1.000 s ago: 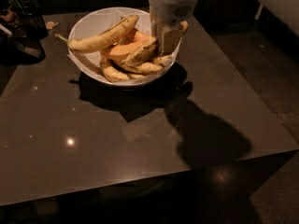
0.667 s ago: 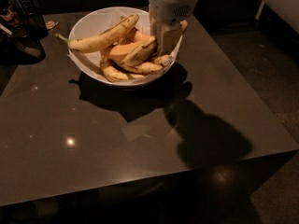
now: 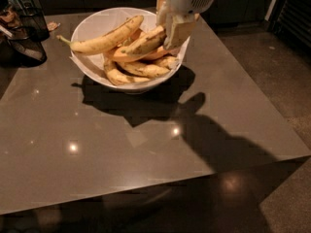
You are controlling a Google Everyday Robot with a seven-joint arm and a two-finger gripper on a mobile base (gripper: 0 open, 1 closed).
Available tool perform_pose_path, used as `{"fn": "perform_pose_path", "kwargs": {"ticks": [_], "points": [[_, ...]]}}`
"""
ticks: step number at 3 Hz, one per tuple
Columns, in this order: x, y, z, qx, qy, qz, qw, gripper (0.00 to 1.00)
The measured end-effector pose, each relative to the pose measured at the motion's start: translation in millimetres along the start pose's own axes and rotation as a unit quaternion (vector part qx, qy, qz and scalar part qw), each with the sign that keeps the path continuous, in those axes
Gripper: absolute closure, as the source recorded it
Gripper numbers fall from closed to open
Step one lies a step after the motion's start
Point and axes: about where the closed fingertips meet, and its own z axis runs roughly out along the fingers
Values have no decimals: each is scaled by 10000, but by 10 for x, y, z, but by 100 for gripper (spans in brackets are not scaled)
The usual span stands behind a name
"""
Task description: Pick banana from white bowl
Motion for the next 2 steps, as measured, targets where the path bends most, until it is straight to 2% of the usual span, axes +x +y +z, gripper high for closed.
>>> {"fn": "perform_pose_path", "kwargs": {"ticks": [1,2], "points": [[-170,122,-146,187,-491,-40,9986,100],[-218,125,-166,187,-580,-23,9981,100]]}}
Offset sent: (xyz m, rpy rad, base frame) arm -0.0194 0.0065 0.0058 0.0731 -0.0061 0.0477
